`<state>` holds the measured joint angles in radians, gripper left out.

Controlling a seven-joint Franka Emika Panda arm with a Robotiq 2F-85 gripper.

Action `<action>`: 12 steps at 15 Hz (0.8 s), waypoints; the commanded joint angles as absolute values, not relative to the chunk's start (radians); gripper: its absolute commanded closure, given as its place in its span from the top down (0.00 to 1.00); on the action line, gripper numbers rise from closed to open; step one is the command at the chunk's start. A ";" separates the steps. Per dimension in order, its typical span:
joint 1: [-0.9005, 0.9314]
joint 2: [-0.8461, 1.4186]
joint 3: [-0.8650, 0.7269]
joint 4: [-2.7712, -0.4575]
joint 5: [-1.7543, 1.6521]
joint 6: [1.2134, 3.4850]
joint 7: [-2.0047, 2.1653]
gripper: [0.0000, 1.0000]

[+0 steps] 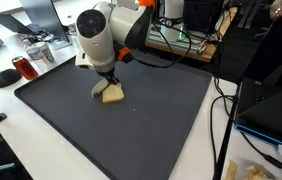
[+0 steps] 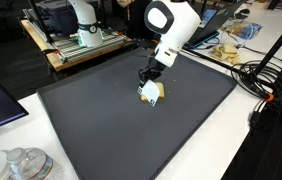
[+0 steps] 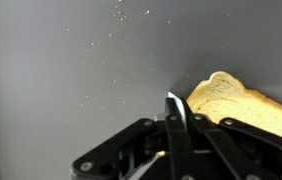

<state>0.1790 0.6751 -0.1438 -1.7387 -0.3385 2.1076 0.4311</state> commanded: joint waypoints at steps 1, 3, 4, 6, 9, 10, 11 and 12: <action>0.132 0.623 -0.120 -1.785 -0.304 2.123 0.359 0.01; 0.111 0.602 -0.112 -1.800 -0.290 2.132 0.326 0.01; 0.101 0.589 -0.106 -1.808 -0.280 2.134 0.306 0.01; 0.082 0.565 -0.093 -1.819 -0.257 2.139 0.263 0.01; 0.054 0.532 -0.066 -1.831 -0.209 2.132 0.183 0.01; 0.044 0.521 -0.055 -1.836 -0.188 2.130 0.153 0.01; 0.039 0.509 -0.051 -1.841 -0.171 2.132 0.142 0.01; 0.038 0.499 -0.050 -1.846 -0.162 2.136 0.141 0.01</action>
<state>0.0672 0.5593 -0.0769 -1.7927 -0.2097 2.1187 0.1872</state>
